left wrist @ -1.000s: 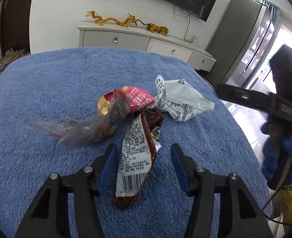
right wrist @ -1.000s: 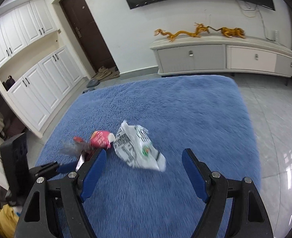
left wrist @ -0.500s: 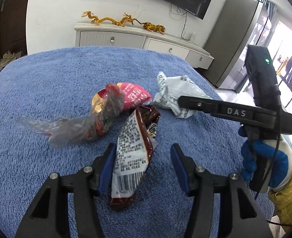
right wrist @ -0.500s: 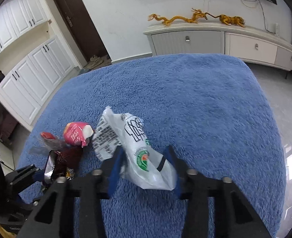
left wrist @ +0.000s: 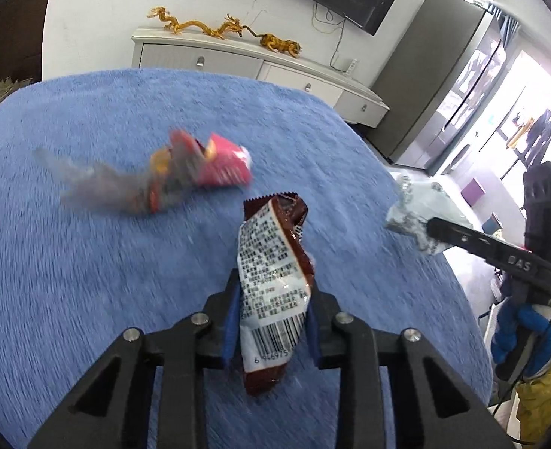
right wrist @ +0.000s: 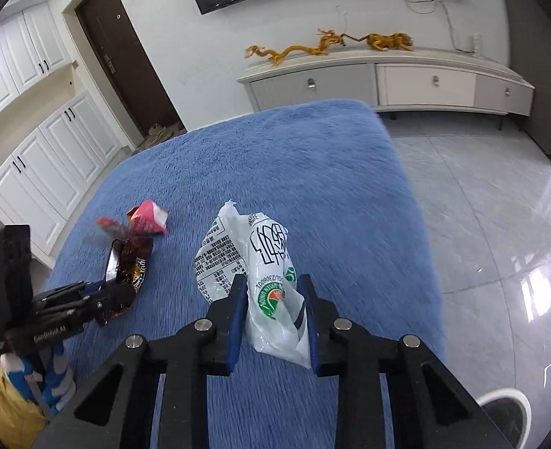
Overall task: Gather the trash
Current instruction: 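Grasp the brown snack wrapper with the left tool while the right tool grasps the white bag, then carry both items over the white bin and open both tools to drop them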
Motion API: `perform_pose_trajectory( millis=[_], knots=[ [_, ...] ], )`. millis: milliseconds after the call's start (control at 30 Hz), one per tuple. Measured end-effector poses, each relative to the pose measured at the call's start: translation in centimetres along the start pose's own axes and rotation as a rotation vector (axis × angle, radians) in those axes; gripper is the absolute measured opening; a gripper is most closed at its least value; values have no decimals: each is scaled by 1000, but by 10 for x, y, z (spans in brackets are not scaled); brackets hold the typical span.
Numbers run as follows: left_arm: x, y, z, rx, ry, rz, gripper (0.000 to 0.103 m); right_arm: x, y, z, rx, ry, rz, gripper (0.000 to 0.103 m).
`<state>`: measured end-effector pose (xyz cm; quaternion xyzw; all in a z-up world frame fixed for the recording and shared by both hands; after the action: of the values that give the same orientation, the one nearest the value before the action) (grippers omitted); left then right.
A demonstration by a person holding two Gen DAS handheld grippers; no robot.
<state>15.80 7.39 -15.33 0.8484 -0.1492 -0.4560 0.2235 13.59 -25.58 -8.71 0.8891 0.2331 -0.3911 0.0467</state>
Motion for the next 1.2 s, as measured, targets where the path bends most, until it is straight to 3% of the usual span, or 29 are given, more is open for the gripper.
perform_pose_trajectory(
  millis=[233, 500, 733, 1000, 1200],
  knots=[
    [-32, 22, 36, 31, 1, 22, 27, -56, -13, 27, -16, 48, 5, 25],
    [-82, 52, 52, 91, 59, 36, 27, -124, -17, 49, 16, 164, 9, 25],
    [-114, 100, 69, 178, 89, 86, 27, -192, 3, 77, 59, 258, 89, 25],
    [-101, 176, 91, 292, 16, 158, 27, -251, 50, 139, 195, 320, 182, 25],
    [-65, 241, 112, 389, -88, 187, 27, -257, 97, 194, 322, 284, 258, 25]
  ],
)
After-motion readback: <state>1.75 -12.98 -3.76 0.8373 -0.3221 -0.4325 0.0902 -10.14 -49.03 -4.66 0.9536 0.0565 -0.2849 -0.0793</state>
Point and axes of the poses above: each gripper's, at about its wrist camera, not at the fingertips, and x roughly the way its jaws point, y to its right, z to its underside, the point moved 3 cm from there along x, roughly the way its jaws point, and after that the axes turned 15 degrees about -x, right-handed, at the moved point
